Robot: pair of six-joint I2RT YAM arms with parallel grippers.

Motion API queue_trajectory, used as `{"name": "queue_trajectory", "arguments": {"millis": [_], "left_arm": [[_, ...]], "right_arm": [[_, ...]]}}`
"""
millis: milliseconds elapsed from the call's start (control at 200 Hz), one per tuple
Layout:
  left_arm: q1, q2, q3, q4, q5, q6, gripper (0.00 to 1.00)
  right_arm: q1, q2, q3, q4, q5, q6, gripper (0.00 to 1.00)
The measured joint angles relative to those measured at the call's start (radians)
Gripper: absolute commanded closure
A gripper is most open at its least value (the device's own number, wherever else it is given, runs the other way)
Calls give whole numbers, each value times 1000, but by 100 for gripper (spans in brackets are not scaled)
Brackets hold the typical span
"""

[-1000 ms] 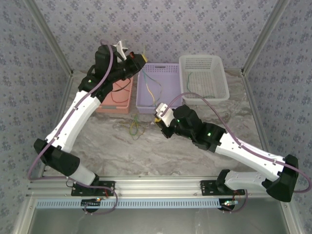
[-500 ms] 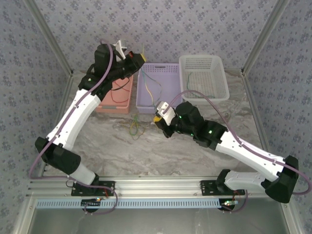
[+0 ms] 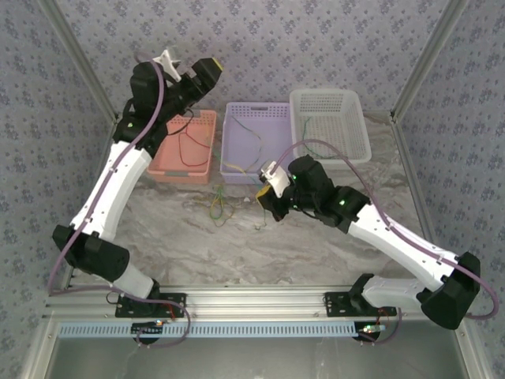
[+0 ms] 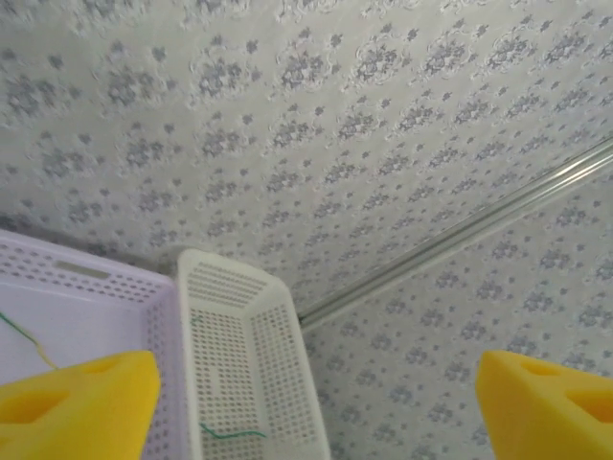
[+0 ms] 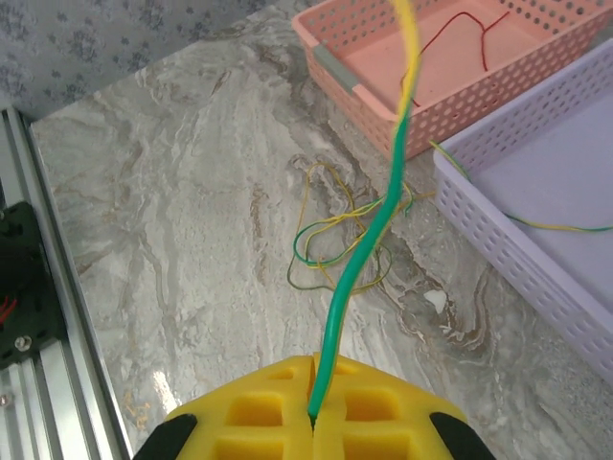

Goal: Untangle the cables

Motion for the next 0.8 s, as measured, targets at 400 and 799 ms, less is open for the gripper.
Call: {"name": "queue_trajectory", "arguments": {"millis": [400,799], "left_arm": [[-2,-475,-390,-66,-125,45,26],[-113,-616,-864,-90,-129,50,38]], "right_arm": [[-251,90,243,37,-89,122,100],[-381,443,530,233,-143,178,100]]}}
